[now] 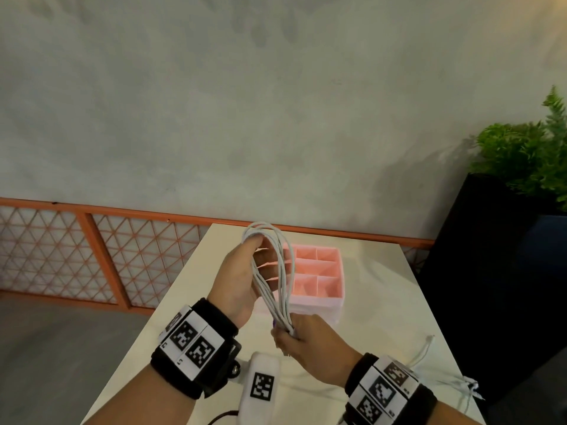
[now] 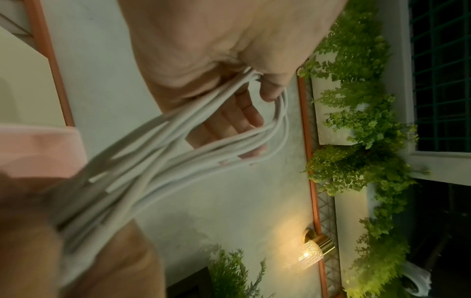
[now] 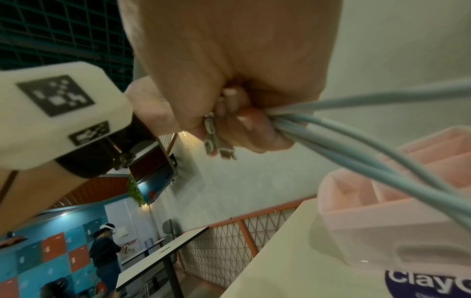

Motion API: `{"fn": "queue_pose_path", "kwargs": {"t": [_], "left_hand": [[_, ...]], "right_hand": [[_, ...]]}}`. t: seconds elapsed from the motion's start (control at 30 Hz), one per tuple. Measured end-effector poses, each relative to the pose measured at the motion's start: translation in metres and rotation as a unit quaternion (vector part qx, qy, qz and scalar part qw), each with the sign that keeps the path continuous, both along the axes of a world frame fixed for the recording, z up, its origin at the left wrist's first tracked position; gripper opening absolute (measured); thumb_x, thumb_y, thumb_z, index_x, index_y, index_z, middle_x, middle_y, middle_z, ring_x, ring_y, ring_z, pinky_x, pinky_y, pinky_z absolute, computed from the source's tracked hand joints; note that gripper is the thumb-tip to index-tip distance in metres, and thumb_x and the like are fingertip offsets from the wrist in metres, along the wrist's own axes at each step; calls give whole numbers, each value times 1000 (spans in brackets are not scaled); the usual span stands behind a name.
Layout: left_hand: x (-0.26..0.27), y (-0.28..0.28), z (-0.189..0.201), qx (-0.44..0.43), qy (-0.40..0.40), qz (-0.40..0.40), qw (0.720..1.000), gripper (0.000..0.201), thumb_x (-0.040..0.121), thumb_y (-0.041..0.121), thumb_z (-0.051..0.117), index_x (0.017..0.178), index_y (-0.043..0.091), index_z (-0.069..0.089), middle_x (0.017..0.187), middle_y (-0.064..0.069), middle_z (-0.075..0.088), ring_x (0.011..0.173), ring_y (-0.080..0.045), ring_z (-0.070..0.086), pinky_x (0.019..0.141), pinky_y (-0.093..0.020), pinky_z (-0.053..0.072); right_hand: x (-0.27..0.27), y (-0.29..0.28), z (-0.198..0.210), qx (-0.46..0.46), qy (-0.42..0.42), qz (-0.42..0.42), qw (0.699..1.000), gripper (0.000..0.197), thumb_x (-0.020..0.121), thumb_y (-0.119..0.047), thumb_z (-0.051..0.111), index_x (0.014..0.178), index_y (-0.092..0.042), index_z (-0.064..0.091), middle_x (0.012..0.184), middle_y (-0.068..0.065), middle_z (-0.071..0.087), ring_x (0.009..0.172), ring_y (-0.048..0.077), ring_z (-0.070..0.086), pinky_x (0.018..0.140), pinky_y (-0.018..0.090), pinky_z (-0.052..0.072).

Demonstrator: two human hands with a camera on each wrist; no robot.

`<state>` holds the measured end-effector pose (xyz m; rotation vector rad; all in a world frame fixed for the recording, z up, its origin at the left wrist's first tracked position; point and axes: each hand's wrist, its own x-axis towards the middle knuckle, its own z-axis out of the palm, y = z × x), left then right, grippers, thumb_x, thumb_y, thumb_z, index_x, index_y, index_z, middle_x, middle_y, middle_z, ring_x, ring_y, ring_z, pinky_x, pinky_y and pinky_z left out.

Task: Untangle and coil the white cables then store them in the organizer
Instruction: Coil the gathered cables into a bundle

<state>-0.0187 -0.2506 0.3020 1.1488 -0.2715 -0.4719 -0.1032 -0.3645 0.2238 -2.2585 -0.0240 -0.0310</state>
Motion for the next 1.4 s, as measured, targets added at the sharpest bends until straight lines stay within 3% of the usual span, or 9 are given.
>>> {"fn": "queue_pose_path", "kwargs": {"t": [0.17,0.4,0.5,0.6,0.83,0.93,1.07,1.2,1.4], "left_hand": [[1,1,1,-29,67,-63,995,54,91,44,37,77,4,69,81,-19,73,66,-31,70,68,-37,57],[-1,-4,-4,-29,109,-70,991,47,88,49,35,61,14,49,44,3,30,38,-13,25,51,-28,31],[-1,-5,-5,-3,67,-52,996,43,90,44,33,62,14,45,44,4,26,38,-13,21,50,-28,29],[-5,-5,-6,47,31,-47,997,37,91,37,36,62,15,44,44,4,29,39,-12,22,48,-27,28],[-17,-15,-6,61,-11,-87,994,37,93,39,36,86,18,65,87,-15,56,83,-28,52,78,-41,40],[-14,-11,-7,14,16,-96,995,37,92,30,36,70,16,63,66,-9,55,65,-21,52,63,-30,45],[-8,-5,0,-72,61,-112,989,26,82,31,43,79,8,56,49,2,33,41,-11,27,47,-25,32],[6,4,7,-43,5,-62,997,28,79,36,69,66,21,50,49,8,30,40,-7,26,43,-21,29],[42,40,18,-27,-69,71,995,36,72,50,62,63,23,41,47,11,28,41,-6,24,38,-19,25]], "right_hand": [[0,1,-5,34,17,24,999,34,92,-32,44,76,-2,44,69,8,41,64,15,37,62,30,32],[-3,0,-13,43,42,34,998,33,92,-46,44,62,-33,46,64,-7,42,63,12,37,65,33,35],[-5,-6,5,-2,62,71,996,35,85,-59,49,98,-26,50,92,-1,49,79,10,47,74,32,44],[-1,-21,48,20,-28,-6,999,73,80,-59,52,141,-36,20,137,-8,34,120,10,42,101,35,44],[14,-9,85,-116,-228,72,964,54,97,-32,38,147,-18,22,157,-5,19,143,3,16,119,27,18],[11,-11,71,-69,-209,70,973,73,95,-40,42,150,-20,-1,160,-4,1,146,3,-1,120,24,8],[1,-8,34,152,-65,87,982,90,85,-45,58,145,-40,-8,151,-24,21,141,-1,21,116,25,25],[-13,-17,-22,92,87,97,987,14,88,-31,63,96,-37,54,81,-22,63,73,-5,58,74,13,46],[-42,-98,-92,-107,196,-49,974,23,94,-39,41,71,-36,38,75,-4,49,66,15,45,70,39,45]]}}
